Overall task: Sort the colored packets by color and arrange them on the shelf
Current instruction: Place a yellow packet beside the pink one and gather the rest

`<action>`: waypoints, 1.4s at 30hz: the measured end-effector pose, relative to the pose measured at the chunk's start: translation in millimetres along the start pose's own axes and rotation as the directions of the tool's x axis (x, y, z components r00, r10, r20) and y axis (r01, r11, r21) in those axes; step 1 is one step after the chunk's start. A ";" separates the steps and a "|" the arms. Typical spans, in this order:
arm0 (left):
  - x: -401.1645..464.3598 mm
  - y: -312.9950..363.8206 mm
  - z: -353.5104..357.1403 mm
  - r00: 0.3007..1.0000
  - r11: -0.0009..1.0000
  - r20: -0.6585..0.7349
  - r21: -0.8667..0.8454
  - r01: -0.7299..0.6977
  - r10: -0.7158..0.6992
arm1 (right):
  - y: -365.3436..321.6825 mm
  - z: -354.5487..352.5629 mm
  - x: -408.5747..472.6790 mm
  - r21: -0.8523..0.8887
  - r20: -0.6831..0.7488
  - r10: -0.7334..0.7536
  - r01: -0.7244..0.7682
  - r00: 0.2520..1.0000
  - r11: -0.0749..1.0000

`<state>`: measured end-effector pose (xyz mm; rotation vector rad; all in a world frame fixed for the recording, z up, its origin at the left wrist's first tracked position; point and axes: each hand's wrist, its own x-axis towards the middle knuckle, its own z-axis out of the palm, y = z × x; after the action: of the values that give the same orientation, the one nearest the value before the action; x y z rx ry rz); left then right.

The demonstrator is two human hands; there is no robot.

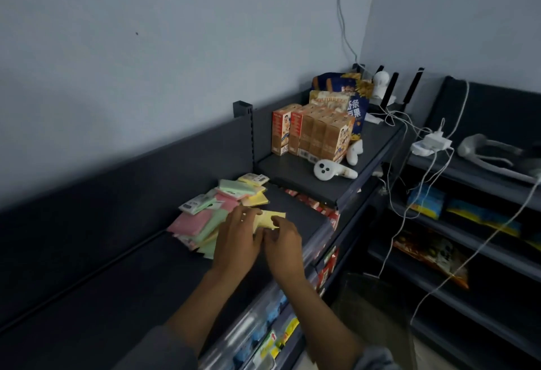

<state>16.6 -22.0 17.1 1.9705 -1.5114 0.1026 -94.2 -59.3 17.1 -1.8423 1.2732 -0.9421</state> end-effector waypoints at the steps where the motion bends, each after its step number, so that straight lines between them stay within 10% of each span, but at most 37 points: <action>1: 7.6 -2.7 4.0 1.000 1.000 0.004 -0.012 0.007 -0.007 | -1.4 0.7 10.0 -0.006 0.009 0.003 -0.003 1.000 1.000; 16: 73.4 -38.5 51.4 0.993 0.998 0.103 0.011 0.059 -0.059 | 10.6 42.1 79.8 0.004 0.132 0.351 -0.354 0.927 0.935; 42: 140.0 1.8 90.7 1.000 0.993 -0.019 0.121 0.014 -0.011 | 51.8 -9.7 150.5 0.265 0.301 0.234 -0.317 0.924 0.911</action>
<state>33.5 -187.7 6.5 2.0680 -1.5127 0.2105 -87.5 -218.0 4.0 -1.4392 1.1136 -0.6700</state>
